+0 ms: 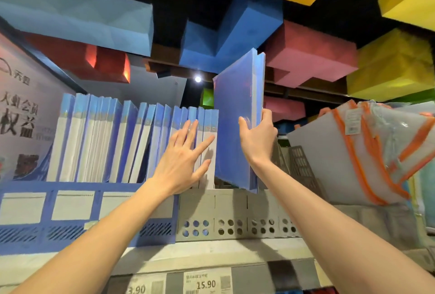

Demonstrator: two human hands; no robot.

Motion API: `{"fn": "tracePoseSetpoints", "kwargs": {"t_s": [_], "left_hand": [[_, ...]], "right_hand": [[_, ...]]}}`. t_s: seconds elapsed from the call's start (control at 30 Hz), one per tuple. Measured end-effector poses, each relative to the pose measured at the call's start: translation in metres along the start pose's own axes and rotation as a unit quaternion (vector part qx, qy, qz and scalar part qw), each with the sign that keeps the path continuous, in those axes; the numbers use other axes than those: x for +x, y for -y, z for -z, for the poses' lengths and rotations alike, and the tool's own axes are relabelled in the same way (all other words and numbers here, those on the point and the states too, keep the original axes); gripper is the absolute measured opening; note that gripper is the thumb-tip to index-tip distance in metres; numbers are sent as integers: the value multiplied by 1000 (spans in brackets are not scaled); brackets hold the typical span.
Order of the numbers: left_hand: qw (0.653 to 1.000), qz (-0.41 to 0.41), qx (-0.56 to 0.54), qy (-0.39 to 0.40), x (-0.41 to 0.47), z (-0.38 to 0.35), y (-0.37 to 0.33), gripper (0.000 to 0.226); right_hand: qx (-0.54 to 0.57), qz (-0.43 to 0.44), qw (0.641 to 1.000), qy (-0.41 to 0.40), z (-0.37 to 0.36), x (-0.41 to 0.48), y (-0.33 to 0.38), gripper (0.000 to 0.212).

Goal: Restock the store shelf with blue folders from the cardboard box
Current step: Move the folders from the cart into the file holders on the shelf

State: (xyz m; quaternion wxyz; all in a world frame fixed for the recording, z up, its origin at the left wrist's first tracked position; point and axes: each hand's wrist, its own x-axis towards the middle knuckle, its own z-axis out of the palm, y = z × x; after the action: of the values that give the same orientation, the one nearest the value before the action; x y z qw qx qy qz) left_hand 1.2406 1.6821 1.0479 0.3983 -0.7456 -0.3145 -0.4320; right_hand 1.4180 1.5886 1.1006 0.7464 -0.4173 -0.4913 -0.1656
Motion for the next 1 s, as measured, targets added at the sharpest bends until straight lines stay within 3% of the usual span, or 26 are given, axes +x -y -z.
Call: {"fn": "tracePoseSetpoints", "kwargs": {"t_s": [0.53,1.0], "left_hand": [[997,6,70,-19,-11,-23,0,71],[996,13,91,-11,-12,-26,-1,68]], "right_hand": [[67,32,997,1,-41,9,-45,33],[55,-32,997,43,-54,-17,-73,29]]}}
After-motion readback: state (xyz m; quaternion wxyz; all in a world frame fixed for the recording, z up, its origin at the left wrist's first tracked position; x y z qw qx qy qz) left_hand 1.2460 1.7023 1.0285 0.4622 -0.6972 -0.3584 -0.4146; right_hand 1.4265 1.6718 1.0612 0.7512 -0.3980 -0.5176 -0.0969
